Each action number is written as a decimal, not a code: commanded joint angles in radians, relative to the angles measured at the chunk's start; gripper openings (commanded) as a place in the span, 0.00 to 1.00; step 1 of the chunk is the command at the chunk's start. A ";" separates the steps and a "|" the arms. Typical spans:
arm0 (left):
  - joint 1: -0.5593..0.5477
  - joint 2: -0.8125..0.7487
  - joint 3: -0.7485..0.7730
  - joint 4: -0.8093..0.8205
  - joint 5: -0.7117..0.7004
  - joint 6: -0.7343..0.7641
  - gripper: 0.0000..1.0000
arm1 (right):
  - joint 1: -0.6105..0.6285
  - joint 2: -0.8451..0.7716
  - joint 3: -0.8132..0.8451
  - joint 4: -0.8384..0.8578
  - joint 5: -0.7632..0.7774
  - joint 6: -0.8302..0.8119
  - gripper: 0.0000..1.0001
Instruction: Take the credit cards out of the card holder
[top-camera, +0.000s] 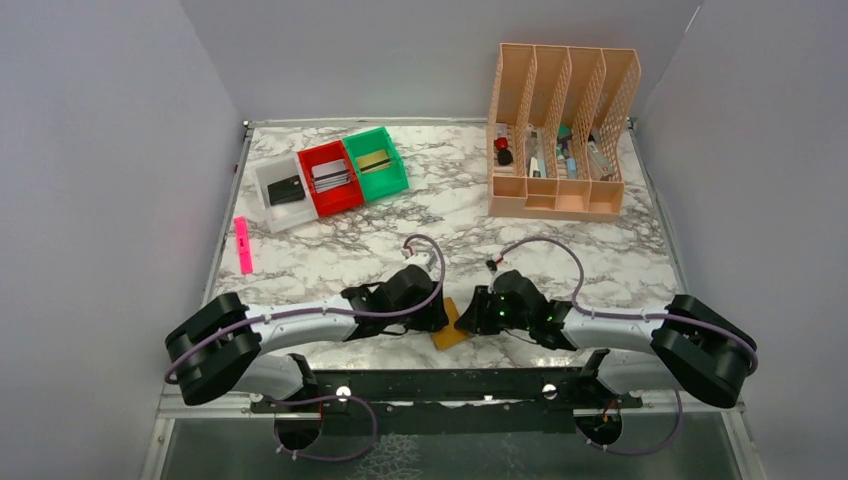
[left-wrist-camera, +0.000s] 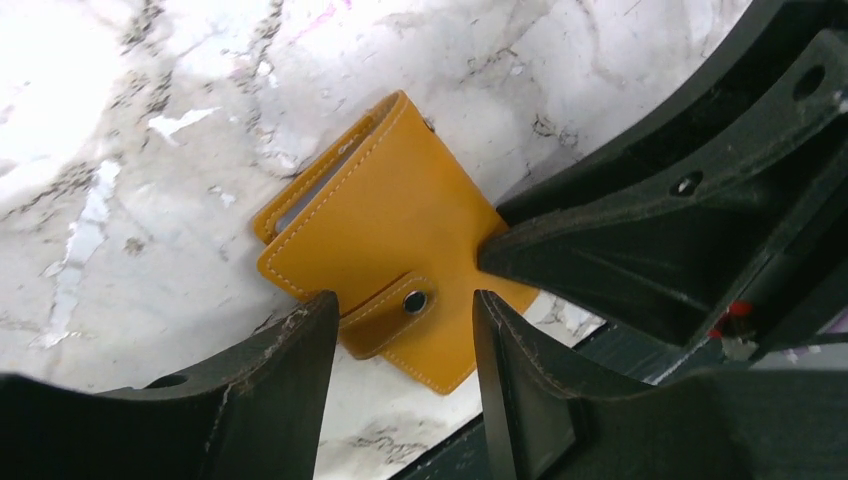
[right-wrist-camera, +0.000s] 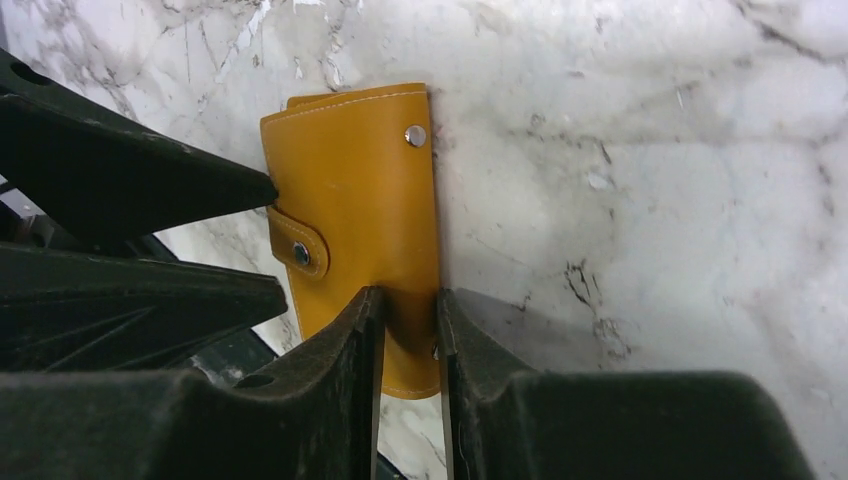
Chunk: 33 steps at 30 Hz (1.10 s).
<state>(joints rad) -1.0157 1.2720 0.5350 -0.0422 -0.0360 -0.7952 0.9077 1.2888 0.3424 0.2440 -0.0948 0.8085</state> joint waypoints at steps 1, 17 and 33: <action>-0.050 0.088 0.098 -0.071 -0.122 0.011 0.55 | 0.002 -0.039 -0.087 0.002 0.039 0.130 0.25; -0.146 0.244 0.259 -0.258 -0.215 0.059 0.54 | 0.001 -0.088 -0.123 -0.009 0.088 0.173 0.25; -0.188 0.355 0.328 -0.388 -0.278 0.063 0.37 | 0.002 -0.156 -0.119 -0.088 0.142 0.175 0.26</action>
<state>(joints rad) -1.1877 1.5780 0.8742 -0.3523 -0.3088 -0.7391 0.9085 1.1522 0.2424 0.2321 -0.0185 0.9871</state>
